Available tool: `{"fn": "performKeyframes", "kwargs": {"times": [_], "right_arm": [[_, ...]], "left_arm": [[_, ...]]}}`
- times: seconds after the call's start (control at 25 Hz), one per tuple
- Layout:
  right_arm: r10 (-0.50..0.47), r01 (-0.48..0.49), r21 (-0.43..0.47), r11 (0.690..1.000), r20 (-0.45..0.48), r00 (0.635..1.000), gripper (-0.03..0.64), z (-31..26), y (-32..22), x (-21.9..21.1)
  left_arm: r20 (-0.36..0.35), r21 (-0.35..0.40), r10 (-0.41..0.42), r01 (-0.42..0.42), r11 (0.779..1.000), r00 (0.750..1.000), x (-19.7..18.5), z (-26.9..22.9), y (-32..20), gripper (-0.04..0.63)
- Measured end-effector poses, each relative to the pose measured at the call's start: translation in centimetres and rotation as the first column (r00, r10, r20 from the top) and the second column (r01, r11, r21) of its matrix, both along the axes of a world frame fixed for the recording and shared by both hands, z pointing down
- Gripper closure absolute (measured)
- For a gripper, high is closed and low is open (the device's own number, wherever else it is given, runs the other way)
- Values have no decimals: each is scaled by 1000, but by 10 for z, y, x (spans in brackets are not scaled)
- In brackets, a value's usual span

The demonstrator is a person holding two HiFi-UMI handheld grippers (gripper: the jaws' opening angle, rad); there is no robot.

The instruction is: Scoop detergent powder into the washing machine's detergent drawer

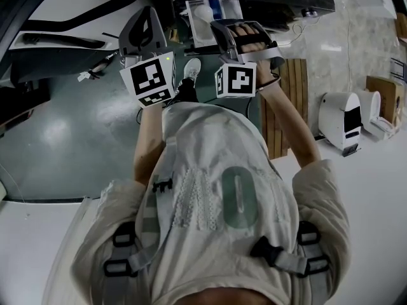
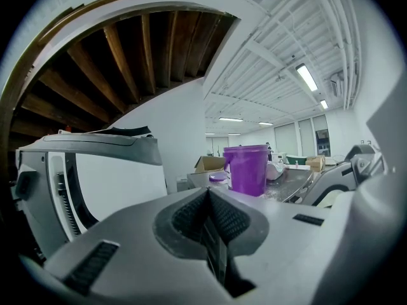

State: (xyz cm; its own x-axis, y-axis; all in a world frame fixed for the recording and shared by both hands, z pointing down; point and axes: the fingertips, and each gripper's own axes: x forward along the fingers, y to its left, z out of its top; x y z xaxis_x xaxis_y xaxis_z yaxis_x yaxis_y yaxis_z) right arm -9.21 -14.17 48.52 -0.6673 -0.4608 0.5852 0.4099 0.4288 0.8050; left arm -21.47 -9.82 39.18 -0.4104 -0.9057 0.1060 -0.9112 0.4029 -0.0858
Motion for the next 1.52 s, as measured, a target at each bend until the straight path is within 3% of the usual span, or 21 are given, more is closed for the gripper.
{"fn": "performKeyframes", "kwargs": {"times": [0.44, 0.6, 0.8, 1.0, 1.32, 1.4, 1.52], "right_arm": [[3, -3, -10, 1000, 13, 1000, 605, -7, -5, -4], [55, -43, -119, 992, 93, 994, 604, -19, -13, -15], [164, -91, -309, 947, 217, 962, 604, -52, -27, -30], [298, -85, -500, 862, 362, 883, 604, -98, -43, -41], [510, 6, -706, 708, 517, 687, 604, -167, -73, -43], [545, 24, -727, 687, 537, 644, 604, -179, -79, -37], [587, 28, -732, 681, 568, 577, 604, -194, -87, -25]], "left_arm": [[10, 10, 12, -12, 1000, 1000, 1, -6, -7, 575], [14, 16, 19, -20, 1000, 1000, -1, -10, -16, 575], [15, 12, 36, -37, 999, 999, -4, -18, -27, 575], [16, 14, 41, -42, 999, 999, -7, -32, -37, 575], [61, 65, 100, -104, 992, 993, -8, -65, -59, 575], [69, 78, 118, -123, 989, 991, -6, -74, -64, 575], [78, 95, 138, -145, 985, 987, -4, -86, -69, 575]]}}
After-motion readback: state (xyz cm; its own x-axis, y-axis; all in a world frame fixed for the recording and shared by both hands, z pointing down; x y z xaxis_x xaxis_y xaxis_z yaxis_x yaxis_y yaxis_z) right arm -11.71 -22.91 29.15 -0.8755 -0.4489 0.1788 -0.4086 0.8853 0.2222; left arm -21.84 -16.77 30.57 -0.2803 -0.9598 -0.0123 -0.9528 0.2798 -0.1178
